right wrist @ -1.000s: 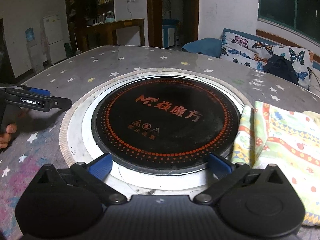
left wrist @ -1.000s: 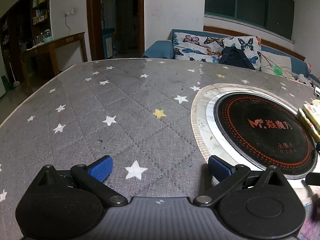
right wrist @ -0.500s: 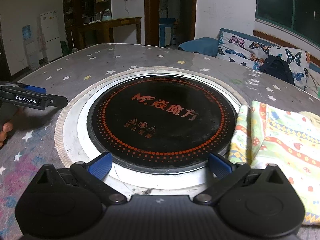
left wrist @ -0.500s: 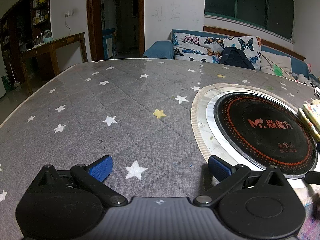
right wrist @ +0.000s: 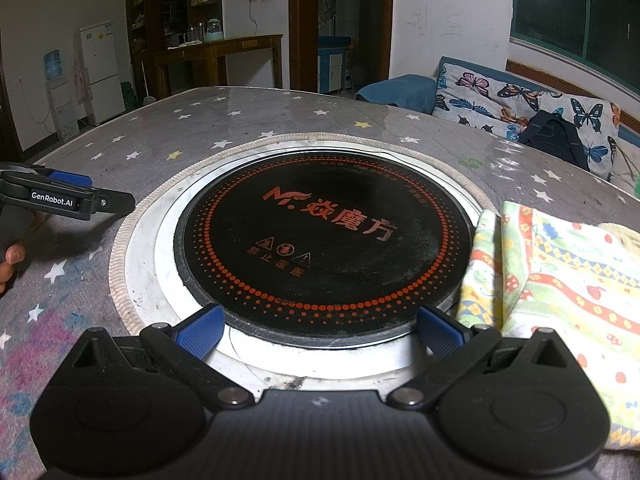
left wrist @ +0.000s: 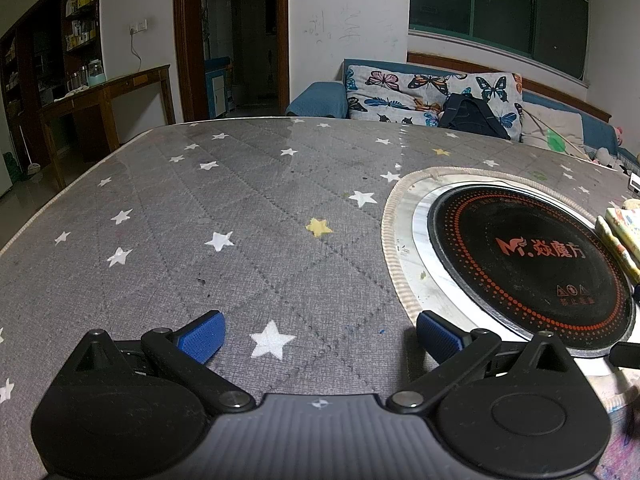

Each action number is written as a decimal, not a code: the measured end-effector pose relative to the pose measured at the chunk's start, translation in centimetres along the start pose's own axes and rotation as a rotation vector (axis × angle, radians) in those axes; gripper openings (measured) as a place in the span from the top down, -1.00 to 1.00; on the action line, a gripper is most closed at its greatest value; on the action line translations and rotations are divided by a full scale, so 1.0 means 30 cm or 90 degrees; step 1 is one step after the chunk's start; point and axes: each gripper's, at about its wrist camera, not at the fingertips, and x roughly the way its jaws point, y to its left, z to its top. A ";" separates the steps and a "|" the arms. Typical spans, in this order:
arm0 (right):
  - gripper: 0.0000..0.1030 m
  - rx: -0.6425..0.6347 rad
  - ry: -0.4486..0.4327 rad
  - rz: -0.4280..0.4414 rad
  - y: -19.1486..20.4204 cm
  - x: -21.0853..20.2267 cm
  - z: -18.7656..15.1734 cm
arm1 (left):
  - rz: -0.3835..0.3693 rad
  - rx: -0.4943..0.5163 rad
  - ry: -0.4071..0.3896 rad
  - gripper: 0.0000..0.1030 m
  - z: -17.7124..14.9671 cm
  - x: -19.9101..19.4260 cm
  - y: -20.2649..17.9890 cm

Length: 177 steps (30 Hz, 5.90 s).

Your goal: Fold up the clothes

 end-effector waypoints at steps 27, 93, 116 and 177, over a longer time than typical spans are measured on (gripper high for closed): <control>-1.00 -0.001 0.000 0.001 -0.003 -0.001 0.000 | 0.000 0.000 0.000 -1.00 -0.001 0.001 0.000; -1.00 0.044 -0.013 -0.086 0.000 -0.020 -0.005 | 0.000 0.000 0.000 -1.00 -0.001 0.001 0.001; -1.00 0.069 -0.013 -0.089 -0.034 -0.014 -0.005 | 0.000 0.000 0.000 -1.00 -0.001 0.001 0.000; -1.00 -0.056 -0.001 0.082 -0.023 0.008 0.006 | 0.001 0.001 0.000 -1.00 -0.002 0.000 0.001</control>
